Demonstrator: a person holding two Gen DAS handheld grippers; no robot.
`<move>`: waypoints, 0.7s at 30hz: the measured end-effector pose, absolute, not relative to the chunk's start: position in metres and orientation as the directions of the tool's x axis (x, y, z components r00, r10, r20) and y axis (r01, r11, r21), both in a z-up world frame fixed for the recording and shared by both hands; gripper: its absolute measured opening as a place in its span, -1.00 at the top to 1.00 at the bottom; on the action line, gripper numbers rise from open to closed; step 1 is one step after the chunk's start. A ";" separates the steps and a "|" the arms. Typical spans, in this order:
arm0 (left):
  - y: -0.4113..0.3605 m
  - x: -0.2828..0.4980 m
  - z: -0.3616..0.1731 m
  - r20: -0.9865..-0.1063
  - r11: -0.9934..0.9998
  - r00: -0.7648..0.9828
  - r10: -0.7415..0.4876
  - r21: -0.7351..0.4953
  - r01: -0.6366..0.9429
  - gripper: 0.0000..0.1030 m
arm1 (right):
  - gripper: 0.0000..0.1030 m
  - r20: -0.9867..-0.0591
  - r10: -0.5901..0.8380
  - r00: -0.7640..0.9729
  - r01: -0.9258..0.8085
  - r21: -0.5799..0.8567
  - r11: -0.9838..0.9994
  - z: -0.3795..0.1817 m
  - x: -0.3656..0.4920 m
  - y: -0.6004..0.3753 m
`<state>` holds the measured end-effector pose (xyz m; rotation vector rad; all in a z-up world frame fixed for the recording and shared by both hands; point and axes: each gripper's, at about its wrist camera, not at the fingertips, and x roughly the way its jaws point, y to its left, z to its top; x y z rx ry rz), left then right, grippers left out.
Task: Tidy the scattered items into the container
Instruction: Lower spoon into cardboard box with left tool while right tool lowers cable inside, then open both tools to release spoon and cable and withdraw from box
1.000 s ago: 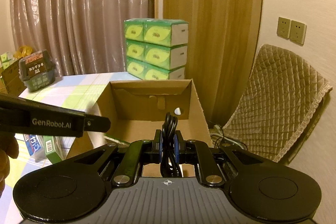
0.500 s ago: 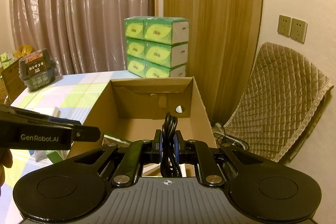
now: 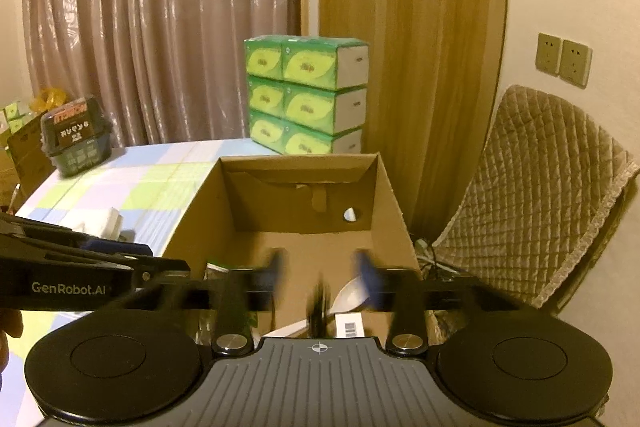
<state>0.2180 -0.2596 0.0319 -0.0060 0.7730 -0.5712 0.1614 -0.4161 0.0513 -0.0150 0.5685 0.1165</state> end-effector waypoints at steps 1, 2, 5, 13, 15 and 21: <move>-0.260 0.218 0.032 -0.658 0.850 0.573 -0.488 -0.209 0.484 0.35 | -0.22 -0.532 0.111 0.839 -0.117 0.023 0.993 0.052 0.160 -0.416; -0.260 0.218 0.032 -0.659 0.851 0.574 -0.487 -0.208 0.483 0.34 | -0.22 -0.534 0.113 0.838 -0.120 0.022 0.993 0.052 0.159 -0.416; -0.257 0.216 0.031 -0.661 0.852 0.573 -0.484 -0.208 0.479 0.33 | -0.22 -0.541 0.112 0.833 -0.120 0.020 0.993 0.051 0.158 -0.415; -0.250 0.210 0.032 -0.664 0.856 0.576 -0.478 -0.206 0.473 0.28 | -0.22 -0.543 0.105 0.833 -0.110 0.023 0.994 0.052 0.148 -0.415; -0.248 0.207 0.033 -0.662 0.857 0.578 -0.476 -0.204 0.473 0.28 | -0.22 -0.542 0.103 0.834 -0.108 0.023 0.994 0.054 0.144 -0.415; -0.236 0.195 0.034 -0.661 0.863 0.587 -0.467 -0.198 0.464 0.12 | -0.22 -0.543 0.101 0.833 -0.103 0.027 0.994 0.057 0.130 -0.415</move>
